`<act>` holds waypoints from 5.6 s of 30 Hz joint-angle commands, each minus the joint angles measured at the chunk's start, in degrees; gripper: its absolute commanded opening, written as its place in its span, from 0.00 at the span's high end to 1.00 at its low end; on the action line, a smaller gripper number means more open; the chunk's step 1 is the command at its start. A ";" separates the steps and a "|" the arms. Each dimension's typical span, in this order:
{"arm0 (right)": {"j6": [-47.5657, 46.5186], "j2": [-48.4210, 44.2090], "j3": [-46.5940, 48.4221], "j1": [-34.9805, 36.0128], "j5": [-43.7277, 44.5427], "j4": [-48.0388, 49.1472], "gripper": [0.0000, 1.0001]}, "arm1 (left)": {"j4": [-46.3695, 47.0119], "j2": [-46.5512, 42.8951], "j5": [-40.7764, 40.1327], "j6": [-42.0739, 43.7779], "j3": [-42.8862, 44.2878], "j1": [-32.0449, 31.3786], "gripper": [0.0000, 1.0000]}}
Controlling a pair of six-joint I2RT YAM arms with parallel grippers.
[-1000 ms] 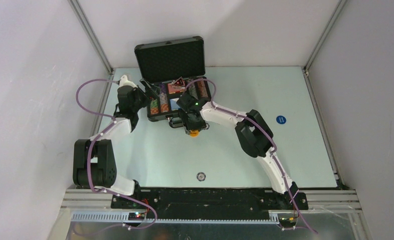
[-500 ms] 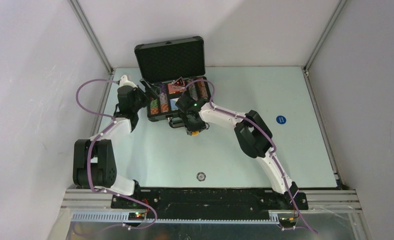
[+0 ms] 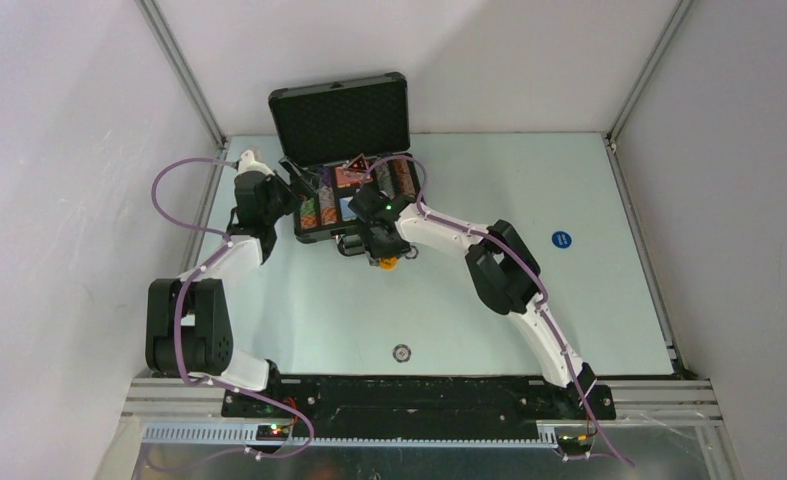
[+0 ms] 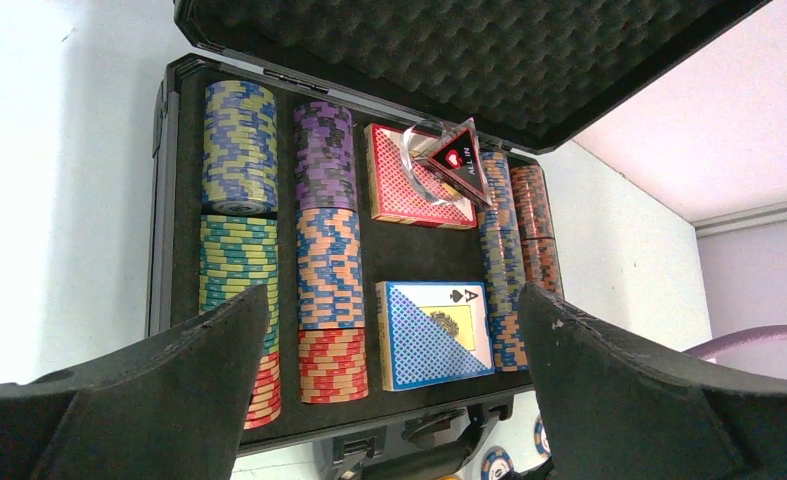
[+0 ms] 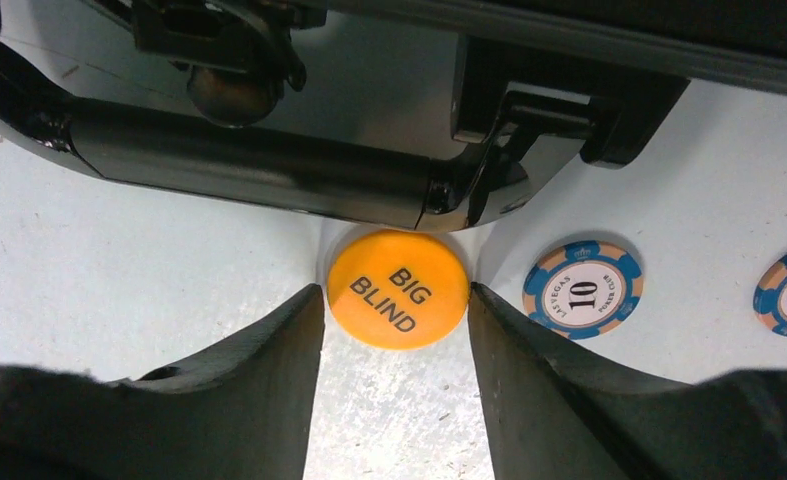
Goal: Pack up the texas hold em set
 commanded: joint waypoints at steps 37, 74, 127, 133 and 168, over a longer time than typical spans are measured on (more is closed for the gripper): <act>-0.69 -6.38 2.34 -1.08 -2.67 0.03 0.35 | 1.04 0.19 0.61 -0.61 2.73 0.60 0.02; -0.71 4.69 9.10 3.42 2.96 -4.40 0.47 | 1.09 0.13 0.53 -0.81 2.52 0.69 0.02; 1.89 6.39 6.46 2.22 2.88 -0.41 0.48 | 1.11 0.20 0.77 -0.91 2.48 0.69 0.02; 1.51 5.17 4.70 2.21 4.07 -0.39 0.54 | 1.07 0.19 0.74 -0.89 2.53 0.69 0.02; 3.74 -8.78 -15.80 2.87 -0.42 4.16 0.41 | 1.10 0.40 1.08 -1.06 2.63 0.69 0.02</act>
